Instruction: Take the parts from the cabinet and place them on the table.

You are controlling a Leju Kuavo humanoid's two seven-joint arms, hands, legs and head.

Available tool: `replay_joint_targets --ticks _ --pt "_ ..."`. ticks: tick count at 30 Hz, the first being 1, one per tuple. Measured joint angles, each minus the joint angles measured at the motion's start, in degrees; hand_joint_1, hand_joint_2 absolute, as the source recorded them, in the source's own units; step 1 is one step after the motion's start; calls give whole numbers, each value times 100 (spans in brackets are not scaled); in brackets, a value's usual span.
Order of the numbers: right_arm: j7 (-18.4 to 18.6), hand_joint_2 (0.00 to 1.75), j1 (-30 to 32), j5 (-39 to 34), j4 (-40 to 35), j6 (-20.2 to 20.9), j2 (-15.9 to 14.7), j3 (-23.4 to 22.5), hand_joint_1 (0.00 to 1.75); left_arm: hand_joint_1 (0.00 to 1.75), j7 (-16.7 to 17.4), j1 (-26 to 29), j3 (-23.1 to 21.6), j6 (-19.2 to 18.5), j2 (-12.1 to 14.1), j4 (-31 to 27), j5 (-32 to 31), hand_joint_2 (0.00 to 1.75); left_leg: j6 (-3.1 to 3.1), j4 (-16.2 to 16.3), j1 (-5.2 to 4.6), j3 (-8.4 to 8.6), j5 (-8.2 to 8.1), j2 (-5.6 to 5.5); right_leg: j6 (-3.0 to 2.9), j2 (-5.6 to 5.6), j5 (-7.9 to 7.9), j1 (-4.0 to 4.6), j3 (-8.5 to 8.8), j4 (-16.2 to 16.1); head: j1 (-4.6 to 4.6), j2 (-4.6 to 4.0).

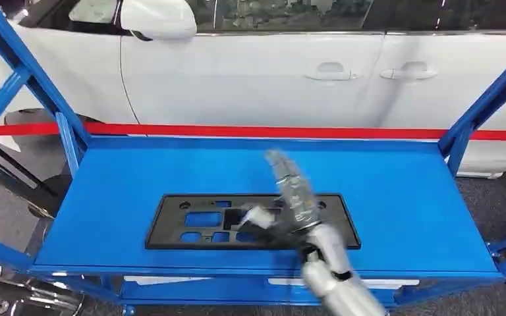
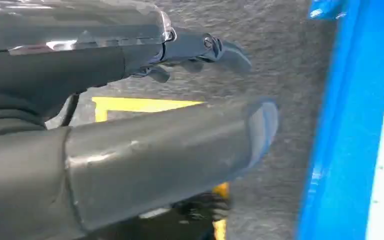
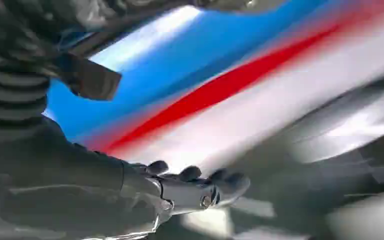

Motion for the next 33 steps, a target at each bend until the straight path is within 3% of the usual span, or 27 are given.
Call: replay_joint_targets --ticks 2,3,4,5,7,8,9,10,12,13,14,15,17,18,19,20,22,23,24,25,26,28,30,32,33 --pt "3 175 -153 1147 432 224 17 583 0 0 31 57 -20 2 -2 2 -20 0 -65 26 2 60 17 -19 -61 -12 -29 13 33 -43 0 0" --pt "9 175 -187 1161 575 357 13 658 0 0 54 92 -26 0 0 2 -54 0 -84 79 8 18 -54 -25 -90 -31 -12 -47 160 -124 0 0" --pt "14 175 -231 867 661 484 -22 696 0 0 70 122 -26 -2 -2 4 -63 0 -90 250 18 -8 -140 -18 -124 -55 -20 -43 230 -162 4 0" --pt "5 175 -296 348 744 606 -57 755 0 0 101 131 -26 -4 0 7 -77 0 -109 595 21 -180 -308 -19 -149 -75 -34 -45 244 -171 0 0" --pt "-87 175 -353 -920 858 833 -110 901 0 0 160 147 -26 2 20 7 -87 0 -174 1480 40 -685 -675 -18 -174 -72 -59 -42 251 -165 0 0" --pt "-163 175 -353 -1320 879 948 -164 964 0 0 190 159 -26 4 26 7 -107 0 -193 1827 50 -916 -761 -17 -177 -66 -75 -43 264 -163 0 0" --pt "-194 175 -340 -1434 893 990 -186 1002 0 0 195 184 -26 4 33 5 -116 0 -198 1857 70 -987 -682 -14 -170 -51 -93 -50 286 -158 0 0" --pt "-218 175 -343 -1497 908 999 -219 1030 0 0 201 201 -26 4 37 7 -118 0 -210 1666 88 -945 -494 -12 -153 -30 -116 -61 307 -147 0 0" --pt "-222 175 -375 -1545 932 1021 -256 1089 0 0 203 213 -26 4 39 7 -120 0 -244 722 130 -583 162 -10 -94 0 -178 -97 383 -119 0 0" --pt "-222 175 -387 -1551 941 1027 -274 1117 0 0 203 214 -26 4 37 7 -120 0 -255 288 153 -430 396 -9 -50 7 -207 -92 398 -113 0 0" --pt "-222 175 -395 -1555 952 1027 -302 1146 0 0 205 202 -26 4 37 11 -122 0 -268 168 102 -417 162 -2 -17 15 -225 -89 393 -71 0 0" --pt "-225 175 -422 -1566 949 1027 -315 1150 0 0 205 197 -28 4 37 11 -122 0 -171 139 89 -390 188 4 18 29 -234 -64 346 -73 2 0" --pt "-255 175 -441 -1607 952 1062 -321 1159 0 0 205 224 -28 7 42 11 -122 0 -117 118 73 -383 260 -5 69 36 -215 -59 379 -134 4 0" --pt "-347 175 -448 -1746 945 1102 -341 1159 0 0 205 214 -28 7 42 11 -120 0 -62 51 115 -345 297 -2 105 43 -229 -63 393 -137 0 0" --pt "-549 175 -424 -2002 884 1067 -381 1146 0 0 199 217 -28 7 39 11 -118 0 -35 9 115 -296 310 17 123 25 -331 -79 389 -29 4 0" --pt "-746 175 -346 -2245 748 1016 -427 1104 0 0 194 217 -26 9 39 11 -116 0 4 4 112 -281 297 16 135 9 -514 -76 258 259 4 0" --pt "-874 175 -88 -2509 367 986 -562 1045 0 0 186 218 -26 24 39 11 -114 0 48 5 92 -271 274 2 162 8 -958 -75 -246 1234 4 0" --pt "-874 175 -16 -2526 263 986 -595 1041 0 0 186 224 -26 26 39 11 -114 0 61 7 79 -270 264 1 166 8 -1064 -75 -472 1608 2 0" --pt "-876 175 46 -2532 171 986 -628 1039 0 0 186 231 -26 26 39 11 -114 0 63 7 69 -258 253 1 160 6 -1015 -74 -594 1744 2 0" --pt "-880 175 88 -2557 92 981 -654 1030 0 0 186 233 -26 33 39 11 -114 0 57 7 66 -242 240 -1 148 6 -832 -71 -561 1586 4 0" --pt "-944 175 123 -2622 25 951 -667 1017 0 0 186 231 -26 35 39 11 -114 0 51 7 65 -221 223 -7 123 5 -560 -67 -413 1215 2 0" --pt "-1222 175 253 -2835 -203 668 -667 901 0 0 179 228 -26 50 31 11 -109 0 26 17 65 -158 166 -29 45 4 12 -58 47 176 4 0" --pt "-1383 175 374 -2884 -505 345 -632 772 0 0 151 225 -24 63 26 13 -96 0 -29 52 23 -187 139 -43 5 4 -61 -16 114 -31 4 0" --pt "-1374 175 475 -2692 -854 122 -625 663 0 0 120 234 -17 87 22 13 -70 0 -90 24 27 -181 134 -32 -26 10 -84 -4 93 1 2 0" --pt "-1337 175 509 -2510 -988 26 -625 606 0 0 109 228 -11 94 22 13 -70 0 -140 18 8 -157 122 -30 -55 12 -69 -41 115 -52 2 0"
